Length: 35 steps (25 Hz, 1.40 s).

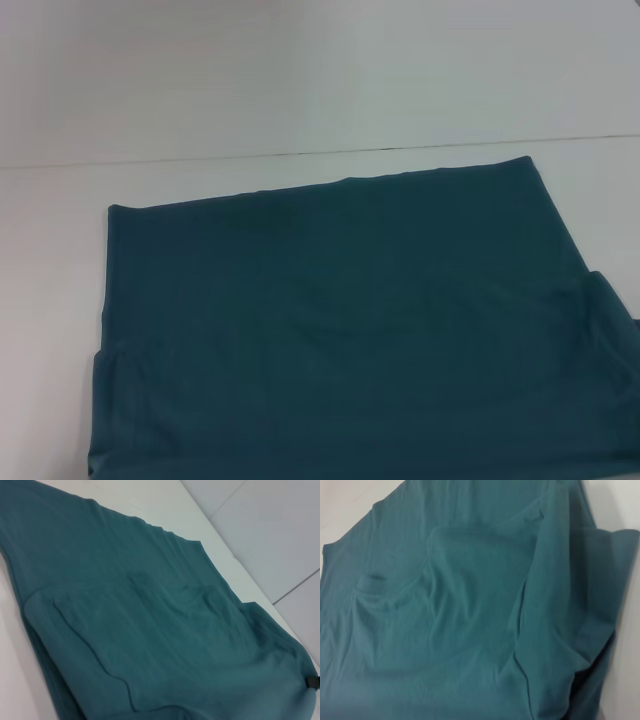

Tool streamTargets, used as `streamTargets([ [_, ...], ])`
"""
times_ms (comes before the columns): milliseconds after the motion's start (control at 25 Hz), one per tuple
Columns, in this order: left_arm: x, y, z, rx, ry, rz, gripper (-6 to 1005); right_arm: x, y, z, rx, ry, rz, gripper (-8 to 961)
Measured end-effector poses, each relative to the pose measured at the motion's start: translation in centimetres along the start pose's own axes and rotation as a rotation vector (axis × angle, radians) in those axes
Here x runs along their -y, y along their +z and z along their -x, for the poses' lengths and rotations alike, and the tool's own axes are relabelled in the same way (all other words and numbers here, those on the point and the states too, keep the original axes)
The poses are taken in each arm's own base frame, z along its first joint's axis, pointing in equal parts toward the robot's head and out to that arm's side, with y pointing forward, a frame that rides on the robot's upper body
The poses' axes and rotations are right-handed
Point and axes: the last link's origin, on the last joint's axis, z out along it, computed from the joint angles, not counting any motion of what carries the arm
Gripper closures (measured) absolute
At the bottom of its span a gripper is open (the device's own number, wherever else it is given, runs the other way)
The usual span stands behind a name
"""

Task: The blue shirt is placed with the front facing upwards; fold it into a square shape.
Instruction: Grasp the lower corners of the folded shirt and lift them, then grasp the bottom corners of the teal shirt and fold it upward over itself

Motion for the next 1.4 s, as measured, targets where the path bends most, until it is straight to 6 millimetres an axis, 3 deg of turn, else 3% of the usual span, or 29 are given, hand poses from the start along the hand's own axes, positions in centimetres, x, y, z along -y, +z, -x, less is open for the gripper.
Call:
streamTargets([
  [1400,0.1,-0.7,0.2,-0.008,-0.029,-0.004,992,0.4,-0.7,-1.3,0.016,0.033,0.011,883],
])
